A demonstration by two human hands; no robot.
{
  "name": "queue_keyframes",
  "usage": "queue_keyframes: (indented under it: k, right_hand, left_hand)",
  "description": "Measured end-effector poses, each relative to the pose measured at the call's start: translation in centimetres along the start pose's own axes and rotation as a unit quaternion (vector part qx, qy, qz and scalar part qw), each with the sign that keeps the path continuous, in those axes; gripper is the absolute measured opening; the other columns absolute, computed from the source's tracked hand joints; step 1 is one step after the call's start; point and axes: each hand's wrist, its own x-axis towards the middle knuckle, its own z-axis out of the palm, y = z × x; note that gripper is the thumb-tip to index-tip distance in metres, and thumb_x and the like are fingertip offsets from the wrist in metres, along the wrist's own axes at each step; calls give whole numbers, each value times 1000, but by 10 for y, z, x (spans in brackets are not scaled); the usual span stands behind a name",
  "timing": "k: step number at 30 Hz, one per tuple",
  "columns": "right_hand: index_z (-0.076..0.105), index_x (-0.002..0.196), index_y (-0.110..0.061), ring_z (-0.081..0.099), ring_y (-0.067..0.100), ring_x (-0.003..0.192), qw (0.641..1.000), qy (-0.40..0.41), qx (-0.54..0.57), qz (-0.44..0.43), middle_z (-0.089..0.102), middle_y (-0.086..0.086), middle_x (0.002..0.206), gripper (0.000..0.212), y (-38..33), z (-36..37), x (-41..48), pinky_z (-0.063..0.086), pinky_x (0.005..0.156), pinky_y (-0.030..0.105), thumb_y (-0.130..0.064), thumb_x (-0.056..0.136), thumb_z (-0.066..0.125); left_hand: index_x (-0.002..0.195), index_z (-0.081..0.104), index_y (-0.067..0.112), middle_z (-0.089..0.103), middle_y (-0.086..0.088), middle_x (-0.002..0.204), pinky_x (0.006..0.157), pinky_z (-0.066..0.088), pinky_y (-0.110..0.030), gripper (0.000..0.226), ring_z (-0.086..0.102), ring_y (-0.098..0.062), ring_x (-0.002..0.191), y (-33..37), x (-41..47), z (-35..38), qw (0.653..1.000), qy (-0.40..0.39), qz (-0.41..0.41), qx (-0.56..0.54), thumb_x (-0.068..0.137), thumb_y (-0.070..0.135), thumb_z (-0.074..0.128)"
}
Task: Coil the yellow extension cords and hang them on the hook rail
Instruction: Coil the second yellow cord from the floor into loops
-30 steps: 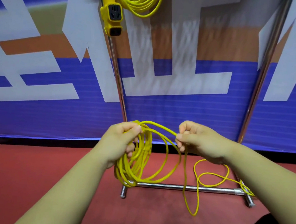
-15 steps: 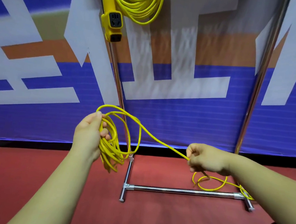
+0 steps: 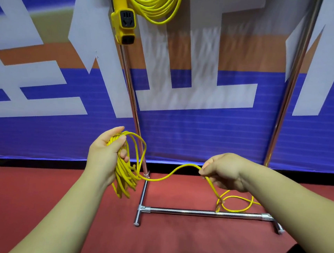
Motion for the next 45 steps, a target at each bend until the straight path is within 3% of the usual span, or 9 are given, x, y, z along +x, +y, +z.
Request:
queue_keyframes:
  k: [5, 10, 15, 19, 29, 32, 35, 40, 45]
  right_hand:
    - [63, 78, -17, 63, 8, 57, 999, 3, 45, -25, 69, -1, 64, 14, -10, 8, -4, 50, 55, 19, -10, 87, 73]
    - [65, 87, -16, 70, 11, 65, 986, 1, 147, -79, 73, 2, 73, 14, -23, 9, -17, 55, 54, 20, -10, 84, 77]
    - [65, 94, -15, 73, 12, 71, 973, -24, 202, -108, 75, 1, 77, 15, -31, 16, -28, 57, 62, 21, -8, 85, 75]
    - [64, 99, -12, 73, 11, 70, 958, -45, 263, -104, 75, 1, 75, 15, -35, 18, -32, 58, 61, 20, -6, 87, 72]
    - [63, 105, -3, 74, 12, 69, 917, -71, 381, -92, 75, 8, 77, 15, -39, 21, -32, 60, 61, 19, -1, 90, 66]
    - [66, 103, -3, 75, 12, 73, 939, -71, 318, -107, 76, 10, 81, 11, -38, 19, -33, 60, 60, 19, -3, 92, 65]
    - [70, 104, -8, 73, 12, 73, 973, -52, 134, -180, 76, 10, 84, 11, -35, 9, -37, 57, 59, 20, -9, 94, 65]
    - [79, 94, -23, 69, 16, 72, 941, 45, -69, -328, 76, -1, 80, 13, -29, -8, -37, 56, 72, 28, -15, 84, 77]
    - [57, 126, -48, 56, -2, 118, 927, 28, -127, -351, 55, -21, 133, 69, -24, -18, -27, 51, 98, 29, -38, 67, 90]
  left_hand:
    - [118, 67, 12, 48, -11, 70, 42, 43, -25, 25, 42, -13, 43, 7, -18, 19, 997, -76, -20, -8, 98, 2, 57]
    - [122, 65, 10, 49, -11, 60, 46, 48, -28, 28, 49, -18, 44, 5, -32, 34, 991, -127, -34, 2, 98, 0, 55]
    - [118, 68, 19, 64, -7, 69, 59, 60, -29, 28, 73, -27, 68, 3, -45, 48, 986, -156, -37, 37, 98, 2, 57]
    - [126, 62, 25, 68, -6, 70, 71, 63, -34, 38, 76, -33, 86, 0, -51, 59, 981, -179, -42, 62, 99, -1, 54]
    - [137, 48, 30, 75, -20, 96, 73, 62, -43, 50, 75, -37, 81, -3, -58, 75, 970, -227, -59, 67, 99, -1, 55]
    - [136, 52, 26, 71, -23, 85, 61, 60, -43, 47, 69, -32, 58, 0, -58, 73, 969, -236, -57, 49, 97, 1, 58]
    - [131, 60, 23, 62, -20, 79, 53, 55, -38, 41, 55, -24, 46, 4, -55, 68, 966, -254, -49, 17, 94, 6, 65]
    - [111, 73, 17, 51, -16, 67, 43, 47, -27, 45, 44, -17, 38, 18, -50, 58, 951, -305, -46, 21, 67, 15, 83]
    - [111, 74, 19, 46, -11, 63, 40, 42, -22, 47, 38, -11, 35, 30, -47, 50, 945, -319, -63, -27, 64, 11, 79]
